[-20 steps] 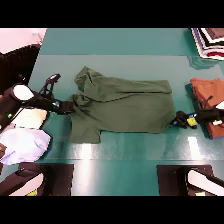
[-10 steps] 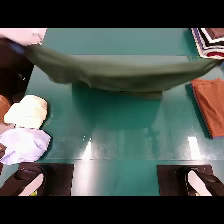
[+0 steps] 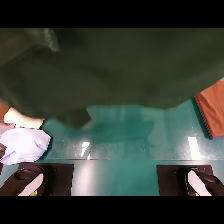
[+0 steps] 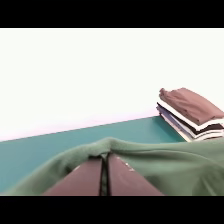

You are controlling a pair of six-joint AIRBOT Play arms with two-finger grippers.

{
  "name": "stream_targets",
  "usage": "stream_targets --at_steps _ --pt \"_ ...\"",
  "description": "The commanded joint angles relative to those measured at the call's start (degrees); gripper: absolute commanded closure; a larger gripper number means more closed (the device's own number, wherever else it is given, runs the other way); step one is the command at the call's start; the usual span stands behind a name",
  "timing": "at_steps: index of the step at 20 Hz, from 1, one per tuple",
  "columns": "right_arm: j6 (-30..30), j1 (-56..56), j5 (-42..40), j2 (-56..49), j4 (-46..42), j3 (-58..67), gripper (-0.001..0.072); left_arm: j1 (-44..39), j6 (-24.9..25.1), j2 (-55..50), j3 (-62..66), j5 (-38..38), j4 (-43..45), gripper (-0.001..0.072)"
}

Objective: Fold the shirts.

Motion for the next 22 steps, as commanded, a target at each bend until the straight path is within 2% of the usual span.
stream_targets --at_steps 1,7,11,13,18,20,22 --pt "2.12 -0.04 5.57 -6.82 -0.72 5.20 0.0697 0.07 -0.35 -4.02 -4.20 -1.18 1.88 0.0683" --pt "2.56 1.18 7.96 -24.59 -0.90 -8.33 0.0697 0.09 1.51 -25.33 -15.72 -6.49 4.00 0.0681" --pt "2.51 5.22 6.71 -39.85 -0.90 -13.75 0.0697 0.07 1.53 -42.16 -18.34 -5.64 2.45 0.0681" --pt "2.51 6.64 5.18 -47.39 -0.85 -11.61 0.0697 0.24 2.27 -48.06 -18.34 -1.11 2.49 0.0681" --pt "2.51 7.82 -2.67 -57.77 -0.90 0.92 0.0697 0.24 4.63 -51.93 -18.03 14.67 2.97 0.0681" --pt "2.43 7.80 -4.57 -58.10 -0.94 3.82 0.0697 0.26 4.66 -51.89 -17.05 15.54 5.11 0.0681" --pt "0.00 7.80 -5.70 -56.08 -0.98 2.64 0.0697 0.26 4.98 -51.84 -14.40 10.62 7.82 0.0681"
